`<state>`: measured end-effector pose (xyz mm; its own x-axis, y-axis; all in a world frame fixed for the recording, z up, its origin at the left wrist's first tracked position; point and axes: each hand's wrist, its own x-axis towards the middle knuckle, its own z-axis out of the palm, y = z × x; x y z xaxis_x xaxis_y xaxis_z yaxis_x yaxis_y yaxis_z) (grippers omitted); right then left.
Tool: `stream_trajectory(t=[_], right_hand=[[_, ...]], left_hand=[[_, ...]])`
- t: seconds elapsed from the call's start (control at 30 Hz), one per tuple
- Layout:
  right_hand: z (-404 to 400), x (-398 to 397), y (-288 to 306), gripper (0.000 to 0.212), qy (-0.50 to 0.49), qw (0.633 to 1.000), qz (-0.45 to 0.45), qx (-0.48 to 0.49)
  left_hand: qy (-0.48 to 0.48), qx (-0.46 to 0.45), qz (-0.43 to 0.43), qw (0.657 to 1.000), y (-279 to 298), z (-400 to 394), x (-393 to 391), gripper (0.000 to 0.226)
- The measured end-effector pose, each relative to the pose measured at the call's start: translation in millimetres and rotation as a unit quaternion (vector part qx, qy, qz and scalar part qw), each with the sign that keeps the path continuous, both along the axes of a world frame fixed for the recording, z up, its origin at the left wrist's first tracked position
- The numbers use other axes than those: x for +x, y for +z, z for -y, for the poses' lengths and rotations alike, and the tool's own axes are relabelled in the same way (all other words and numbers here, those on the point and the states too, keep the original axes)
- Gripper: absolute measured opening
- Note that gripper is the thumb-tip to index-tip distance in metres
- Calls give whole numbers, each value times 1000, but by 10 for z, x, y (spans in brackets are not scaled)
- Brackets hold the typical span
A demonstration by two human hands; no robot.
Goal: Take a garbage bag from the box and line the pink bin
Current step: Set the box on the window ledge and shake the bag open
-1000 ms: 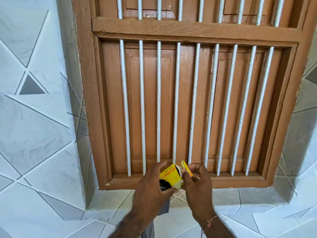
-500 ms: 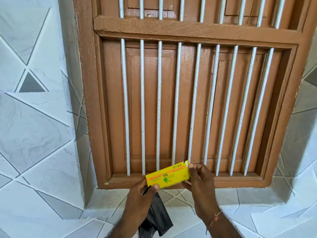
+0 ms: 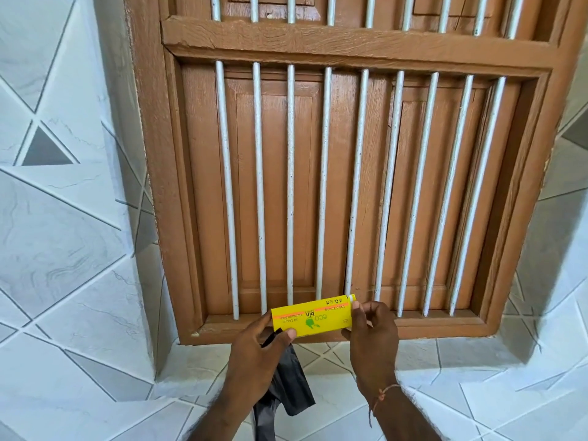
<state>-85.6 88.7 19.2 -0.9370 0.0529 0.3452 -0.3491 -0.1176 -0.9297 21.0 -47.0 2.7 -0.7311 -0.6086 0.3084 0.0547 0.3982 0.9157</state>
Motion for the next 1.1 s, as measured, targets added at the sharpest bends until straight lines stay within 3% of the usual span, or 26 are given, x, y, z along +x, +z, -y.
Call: stream_trajectory(t=[0.17, 0.33, 0.53, 0.63, 0.7, 0.83, 0.97, 1.1], right_hand=[[15, -37, -43, 21, -27, 999, 18, 3], [23, -40, -168, 23, 19, 999, 20, 24], [-7, -108, -327, 7, 73, 995, 51, 34], [24, -250, -497, 9, 43, 992, 119, 23], [13, -327, -607, 11, -6, 989, 139, 41], [-87, -415, -717, 20, -70, 980, 136, 130], [-42, -477, -725, 23, -63, 966, 92, 235], [-17, -399, -633, 32, -115, 967, 53, 223]], left_hand=[[4, -9, 2, 1000, 18, -38, 4, 48], [-3, -12, 13, 1000, 46, -24, -12, 42], [-24, -46, 71, 996, 69, 28, -47, 37], [-16, -69, 106, 992, 77, 77, -56, 24], [34, -51, 111, 992, 85, 131, -45, 32], [83, 2, 71, 994, 259, 174, 75, 23], [100, 50, 17, 994, 461, 194, 144, 16], [109, 110, -38, 987, 587, 205, 144, 14]])
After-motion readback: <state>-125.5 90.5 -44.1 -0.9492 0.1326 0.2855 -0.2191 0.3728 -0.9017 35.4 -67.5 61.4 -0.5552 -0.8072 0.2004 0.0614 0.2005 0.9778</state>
